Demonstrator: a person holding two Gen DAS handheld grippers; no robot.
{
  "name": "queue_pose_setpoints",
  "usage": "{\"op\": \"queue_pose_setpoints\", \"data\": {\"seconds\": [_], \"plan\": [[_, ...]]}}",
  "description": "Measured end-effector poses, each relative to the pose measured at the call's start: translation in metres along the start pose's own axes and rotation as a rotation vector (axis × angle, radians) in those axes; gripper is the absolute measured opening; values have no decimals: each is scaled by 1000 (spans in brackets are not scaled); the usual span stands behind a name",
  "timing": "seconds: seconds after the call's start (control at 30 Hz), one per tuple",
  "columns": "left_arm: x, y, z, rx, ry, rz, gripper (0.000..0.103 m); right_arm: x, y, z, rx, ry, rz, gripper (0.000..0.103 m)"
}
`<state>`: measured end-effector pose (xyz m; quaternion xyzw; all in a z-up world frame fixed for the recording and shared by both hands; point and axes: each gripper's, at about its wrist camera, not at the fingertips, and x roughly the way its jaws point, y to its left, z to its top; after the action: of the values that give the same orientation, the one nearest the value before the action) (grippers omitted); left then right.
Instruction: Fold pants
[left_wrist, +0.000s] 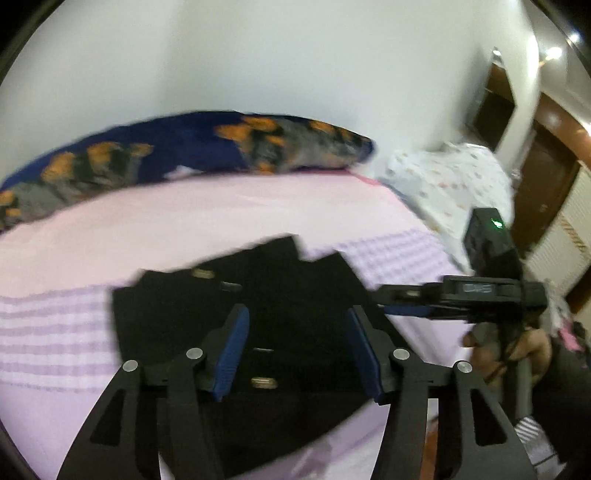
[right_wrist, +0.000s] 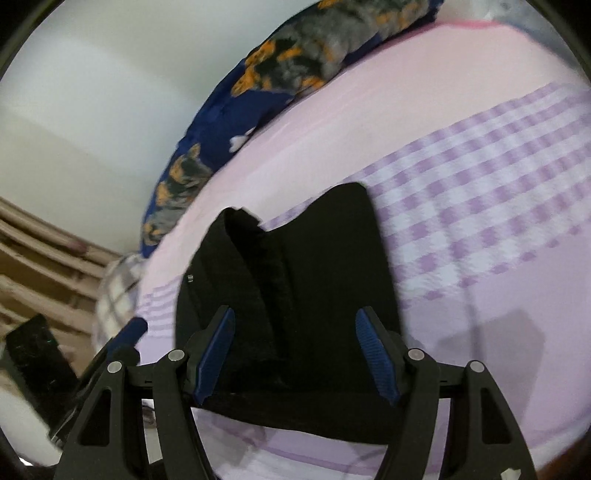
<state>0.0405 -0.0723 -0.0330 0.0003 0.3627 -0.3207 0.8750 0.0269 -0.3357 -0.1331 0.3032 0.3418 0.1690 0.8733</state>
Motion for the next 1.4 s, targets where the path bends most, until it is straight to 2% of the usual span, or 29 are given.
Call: {"op": "queue_pose_setpoints", "data": {"seconds": [0.03,0.13,0.27,0.4,0.57,0.77,0.9,1.1,1.23,1.3,1.4], "plan": [[1,14,0,-13,11,52,56,4,0,3,-2,5,13,66],[9,48,-6,-95,51,137,56,20,5,11,-28,39,15,66],[19,78,-16,-172,83,188,56,38,10,21,-72,81,16,66],[33,90,-31,-212,135,167,56,51,7,28,-78,115,48,66],[47,83,-37,-186,143,165,58,63,9,33,-117,129,86,66],[55,83,-38,-171,155,151,62,87,18,33,-172,196,125,41],[56,84,-40,-163,150,150,63,94,22,30,-188,220,131,36],[58,81,-42,-156,135,156,66,96,22,27,-159,221,135,36],[58,82,-42,-161,132,148,67,95,28,24,-159,203,106,36],[58,82,-42,-166,131,146,67,92,37,19,-172,191,90,27],[57,83,-41,-174,139,144,67,82,53,14,-215,153,10,17]]}}
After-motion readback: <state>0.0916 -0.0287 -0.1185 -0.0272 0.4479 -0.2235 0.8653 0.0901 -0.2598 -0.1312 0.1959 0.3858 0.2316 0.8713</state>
